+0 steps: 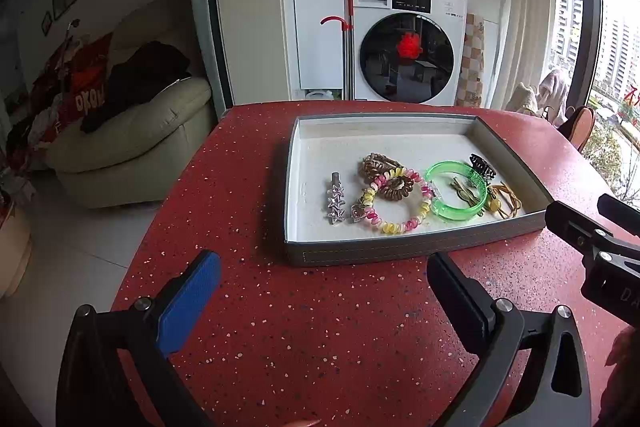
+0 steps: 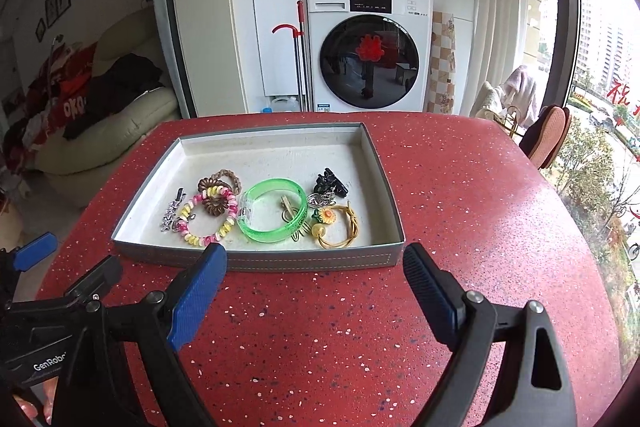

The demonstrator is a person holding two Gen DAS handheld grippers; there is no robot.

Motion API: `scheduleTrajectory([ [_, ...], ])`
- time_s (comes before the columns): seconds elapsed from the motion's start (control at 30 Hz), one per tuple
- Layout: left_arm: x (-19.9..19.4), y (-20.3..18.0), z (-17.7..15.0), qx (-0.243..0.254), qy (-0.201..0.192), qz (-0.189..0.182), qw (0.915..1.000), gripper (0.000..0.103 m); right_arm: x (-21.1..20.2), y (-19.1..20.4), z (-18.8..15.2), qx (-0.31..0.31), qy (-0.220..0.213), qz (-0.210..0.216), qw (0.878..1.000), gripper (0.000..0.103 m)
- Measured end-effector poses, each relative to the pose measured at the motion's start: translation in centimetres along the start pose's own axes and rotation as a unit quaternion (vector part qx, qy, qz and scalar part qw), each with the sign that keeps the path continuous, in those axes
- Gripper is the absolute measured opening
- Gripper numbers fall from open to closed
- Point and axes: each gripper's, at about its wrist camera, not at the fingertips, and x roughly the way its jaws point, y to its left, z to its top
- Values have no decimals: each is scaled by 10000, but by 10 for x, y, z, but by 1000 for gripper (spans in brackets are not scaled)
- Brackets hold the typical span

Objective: Organize jewelry

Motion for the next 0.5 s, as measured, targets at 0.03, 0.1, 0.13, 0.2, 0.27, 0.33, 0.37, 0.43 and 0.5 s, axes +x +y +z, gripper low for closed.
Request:
scheduleTrajectory([
  [0.03,0,0,0,-8,-4,17,10000,103,-2,0,-1,-6,-26,-30,10000,92],
  [0.1,0,1,-1,-20,5,39,10000,103,-4,1,-2,-13,-72,-73,9999,92],
  [0.13,-1,1,-1,-23,3,46,10000,103,-5,1,-3,-19,-91,-80,9999,92],
  [0.2,-2,1,-2,-11,-13,63,10000,103,-6,1,-4,-32,-107,-88,9999,92],
  [0.27,-3,0,-2,13,-22,75,10000,103,-6,0,-4,-19,-103,-77,9999,92],
  [0.33,-4,0,-1,35,-29,81,10000,103,-7,0,-4,-3,-112,-68,9999,92],
  [0.37,-4,0,-2,45,-28,79,10000,103,-7,1,-4,3,-110,-64,9999,92],
  [0.43,-5,0,-2,53,-28,73,10000,103,-7,0,-4,-8,-113,-75,9999,92],
  [0.5,-6,-1,-2,55,-33,72,10000,103,-8,1,-4,-7,-119,-73,9999,92],
])
